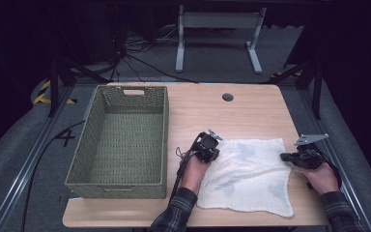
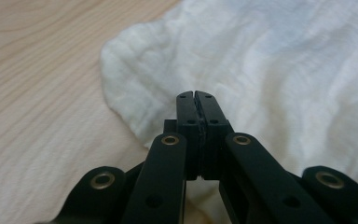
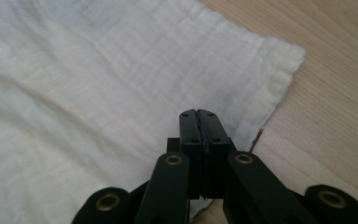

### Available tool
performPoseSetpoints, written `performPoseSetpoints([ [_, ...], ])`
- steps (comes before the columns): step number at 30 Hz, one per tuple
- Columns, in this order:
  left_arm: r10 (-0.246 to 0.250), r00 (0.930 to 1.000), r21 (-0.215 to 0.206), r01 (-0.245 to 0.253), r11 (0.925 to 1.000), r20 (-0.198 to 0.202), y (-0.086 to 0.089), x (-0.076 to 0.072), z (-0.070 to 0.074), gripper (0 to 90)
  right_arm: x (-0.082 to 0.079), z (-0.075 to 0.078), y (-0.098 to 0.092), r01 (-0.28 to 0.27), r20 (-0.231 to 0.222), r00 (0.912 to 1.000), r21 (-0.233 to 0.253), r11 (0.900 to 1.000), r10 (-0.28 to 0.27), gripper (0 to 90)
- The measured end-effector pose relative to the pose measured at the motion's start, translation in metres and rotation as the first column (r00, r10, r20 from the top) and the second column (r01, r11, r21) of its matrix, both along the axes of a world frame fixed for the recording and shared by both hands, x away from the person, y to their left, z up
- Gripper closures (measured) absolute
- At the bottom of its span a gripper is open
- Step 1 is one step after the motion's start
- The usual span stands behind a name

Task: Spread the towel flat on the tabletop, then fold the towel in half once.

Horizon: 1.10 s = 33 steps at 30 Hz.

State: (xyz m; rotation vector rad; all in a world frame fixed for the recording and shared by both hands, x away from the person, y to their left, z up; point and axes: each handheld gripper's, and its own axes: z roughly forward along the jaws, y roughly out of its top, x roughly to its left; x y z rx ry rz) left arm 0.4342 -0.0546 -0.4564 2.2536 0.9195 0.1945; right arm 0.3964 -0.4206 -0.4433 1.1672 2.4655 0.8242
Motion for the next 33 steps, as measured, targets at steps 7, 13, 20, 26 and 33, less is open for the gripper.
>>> performPoseSetpoints([
  [7,0.07,0.9971,0.034,-0.071,0.9969,0.03,0.012,0.017,0.001,89.7,0.009,-0.001,0.007,-0.005,0.009,0.9999,0.003,1.0,0.005,89.7],
  [13,0.094,0.9948,0.02,-0.095,0.9952,0.038,0.015,0.021,0.0,89.5,0.015,0.0,0.011,-0.029,0.022,0.9993,0.015,0.999,0.029,88.7],
  [20,0.133,0.9901,0.005,-0.134,0.991,0.045,0.02,0.034,0.005,83.1,0.033,0.011,0.004,-0.01,0.066,0.9978,0.087,0.996,0.004,78.7],
  [26,0.159,0.9863,-0.009,-0.159,0.9872,0.043,0.023,0.049,0.009,73.4,0.058,0.01,-0.005,0.05,0.086,0.9946,0.102,0.994,-0.059,72.0],
  [33,0.144,0.9894,-0.009,-0.144,0.9896,0.021,0.02,0.062,0.005,61.8,0.071,-0.004,-0.01,0.072,0.044,0.996,0.121,0.99,-0.078,70.3],
])
